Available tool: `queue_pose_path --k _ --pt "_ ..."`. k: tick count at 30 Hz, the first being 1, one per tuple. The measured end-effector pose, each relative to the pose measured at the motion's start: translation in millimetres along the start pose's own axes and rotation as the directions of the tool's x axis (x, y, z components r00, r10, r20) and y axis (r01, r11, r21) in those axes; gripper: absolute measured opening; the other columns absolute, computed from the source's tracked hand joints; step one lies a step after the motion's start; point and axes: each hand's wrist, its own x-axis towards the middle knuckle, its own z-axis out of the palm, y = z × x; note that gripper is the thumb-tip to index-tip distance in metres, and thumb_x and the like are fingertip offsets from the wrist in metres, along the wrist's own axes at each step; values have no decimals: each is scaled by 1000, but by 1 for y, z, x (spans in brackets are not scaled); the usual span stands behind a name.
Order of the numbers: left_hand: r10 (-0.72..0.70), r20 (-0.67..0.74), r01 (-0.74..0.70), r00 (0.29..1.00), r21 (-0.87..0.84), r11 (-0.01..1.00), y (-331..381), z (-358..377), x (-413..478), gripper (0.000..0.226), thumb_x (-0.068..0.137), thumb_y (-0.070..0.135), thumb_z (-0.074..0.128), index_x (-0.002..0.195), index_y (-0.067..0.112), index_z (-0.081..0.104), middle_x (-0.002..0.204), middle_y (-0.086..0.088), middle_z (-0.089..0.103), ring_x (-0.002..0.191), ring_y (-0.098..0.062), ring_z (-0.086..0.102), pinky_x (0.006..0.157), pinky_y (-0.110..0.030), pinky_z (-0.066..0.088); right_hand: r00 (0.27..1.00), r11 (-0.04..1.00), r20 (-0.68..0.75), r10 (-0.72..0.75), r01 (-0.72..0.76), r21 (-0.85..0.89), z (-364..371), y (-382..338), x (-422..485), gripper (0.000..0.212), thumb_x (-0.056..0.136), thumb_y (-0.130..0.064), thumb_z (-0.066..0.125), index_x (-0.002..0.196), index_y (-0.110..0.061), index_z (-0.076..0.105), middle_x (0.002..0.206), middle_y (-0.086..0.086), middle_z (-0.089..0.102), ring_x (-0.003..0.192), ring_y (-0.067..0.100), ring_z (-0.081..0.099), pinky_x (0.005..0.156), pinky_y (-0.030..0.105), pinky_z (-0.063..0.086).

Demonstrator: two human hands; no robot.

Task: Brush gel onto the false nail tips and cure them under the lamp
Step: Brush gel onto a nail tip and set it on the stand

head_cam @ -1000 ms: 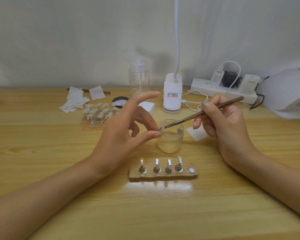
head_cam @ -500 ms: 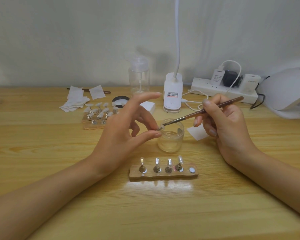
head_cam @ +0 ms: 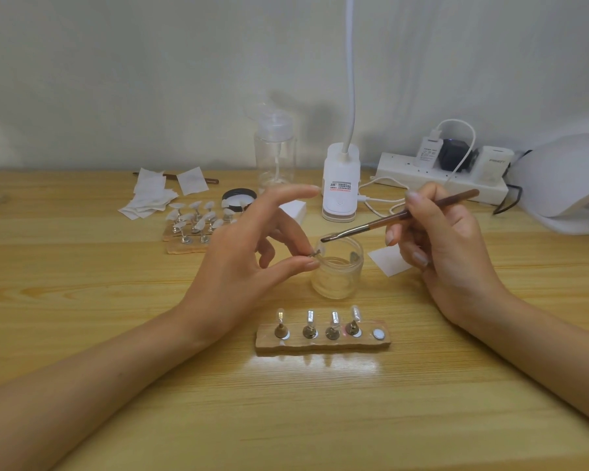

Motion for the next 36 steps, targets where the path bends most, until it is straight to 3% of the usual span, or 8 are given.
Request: queue_pose_path --k 3,10,17,22,31,36 --pt "-3 0 3 1000 2 1000 -1 0 0 62 84 23 78 138 32 48 86 14 70 87 -15 70 60 -24 48 999 1000 39 10 -10 -21 1 -1 -1 24 87 -32 57 76 -17 43 59 5 64 36 8 31 39 15 27" --pt "-9 -1 9 1000 9 1000 -1 0 0 62 83 22 80 138 29 50 86 13 70 87 -16 69 61 -23 47 999 998 -38 -4 1 -60 -2 4 1 25 100 -17 51 76 -17 43 57 8 63 36 8 29 39 15 26" --pt "-16 0 16 1000 3 1000 -3 0 0 62 83 17 80 137 27 52 84 13 70 84 -13 69 60 -22 45 997 997 48 -66 68 -27 0 2 -1 25 93 -30 57 76 -18 44 61 7 65 37 8 33 40 16 28" --pt "-14 1 14 1000 10 1000 -3 0 0 63 83 16 80 138 26 52 85 13 70 85 -15 69 60 -21 45 999 995 -16 -48 46 -92 -1 3 0 22 99 -18 52 78 -14 44 58 7 64 37 8 32 40 16 27" --pt "-11 2 11 1000 -2 1000 -3 1 0 61 83 24 77 138 27 51 84 15 69 86 -14 69 61 -20 44 999 998 36 -27 29 -49 1 1 -1 23 88 -32 57 77 -16 45 61 6 65 37 8 31 40 15 28" --pt "-10 2 10 1000 8 1000 -1 0 0 62 83 22 78 138 28 51 85 14 70 86 -15 69 61 -21 46 1000 995 -18 -9 7 -102 -2 4 1 22 100 -17 51 79 -14 44 58 7 64 36 9 30 39 16 25"
